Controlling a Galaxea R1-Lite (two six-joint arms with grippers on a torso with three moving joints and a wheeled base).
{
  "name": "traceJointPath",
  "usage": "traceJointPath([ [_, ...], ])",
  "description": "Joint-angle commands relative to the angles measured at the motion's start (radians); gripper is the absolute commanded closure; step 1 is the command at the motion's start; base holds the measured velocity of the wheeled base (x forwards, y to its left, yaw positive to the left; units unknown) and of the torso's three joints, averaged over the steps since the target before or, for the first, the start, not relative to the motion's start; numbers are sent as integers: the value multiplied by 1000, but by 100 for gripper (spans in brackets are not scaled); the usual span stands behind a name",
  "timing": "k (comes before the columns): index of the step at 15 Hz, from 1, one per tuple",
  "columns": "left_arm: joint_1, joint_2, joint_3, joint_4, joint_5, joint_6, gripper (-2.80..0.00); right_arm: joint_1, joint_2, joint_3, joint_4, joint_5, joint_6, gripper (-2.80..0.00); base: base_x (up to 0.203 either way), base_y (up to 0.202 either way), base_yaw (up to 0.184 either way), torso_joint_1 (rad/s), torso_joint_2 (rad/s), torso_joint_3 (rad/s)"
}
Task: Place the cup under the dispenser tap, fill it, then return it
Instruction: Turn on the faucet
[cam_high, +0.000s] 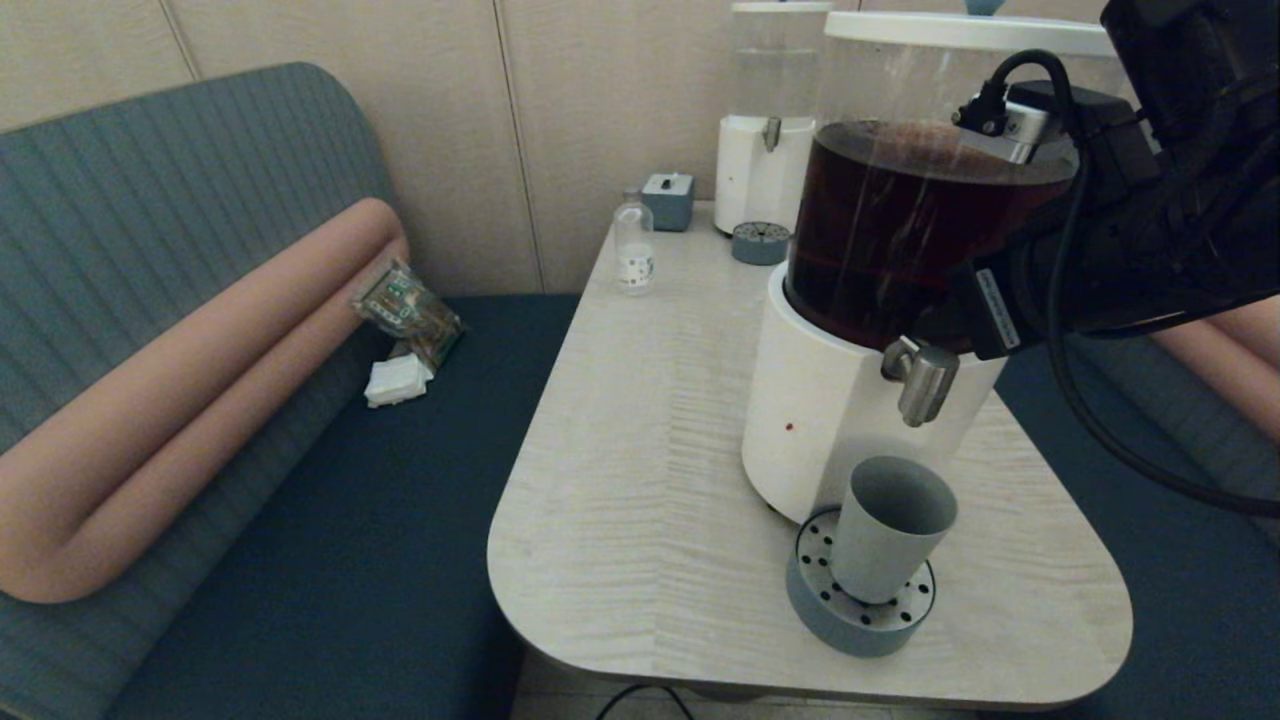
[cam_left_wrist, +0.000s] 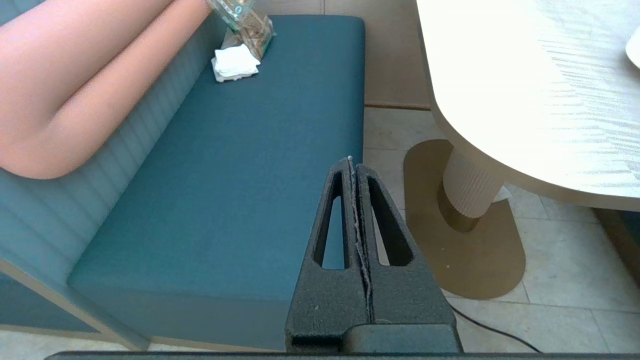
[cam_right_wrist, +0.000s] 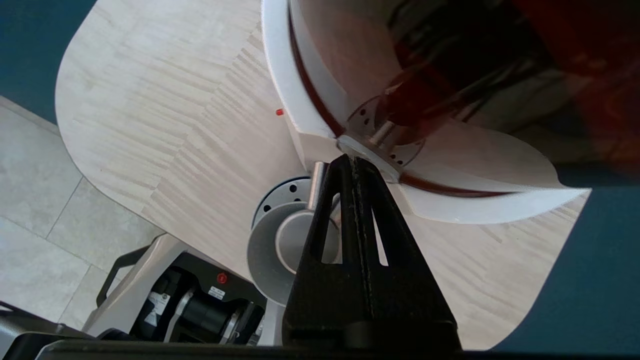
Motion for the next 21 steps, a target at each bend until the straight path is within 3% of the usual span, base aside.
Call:
traceJointPath([
  [1,0,1,2,0,0,-1,0,-8,-8,2,5,-1,1,0,0,0,0,0,0,0],
  [11,0,1,2,0,0,-1,0,-13,5,16,6,4,1,0,0,0,0,0,0,0],
  [21,0,1,2,0,0,-1,0,-2,5,19,8,63,1,0,0,0,0,0,0,0],
])
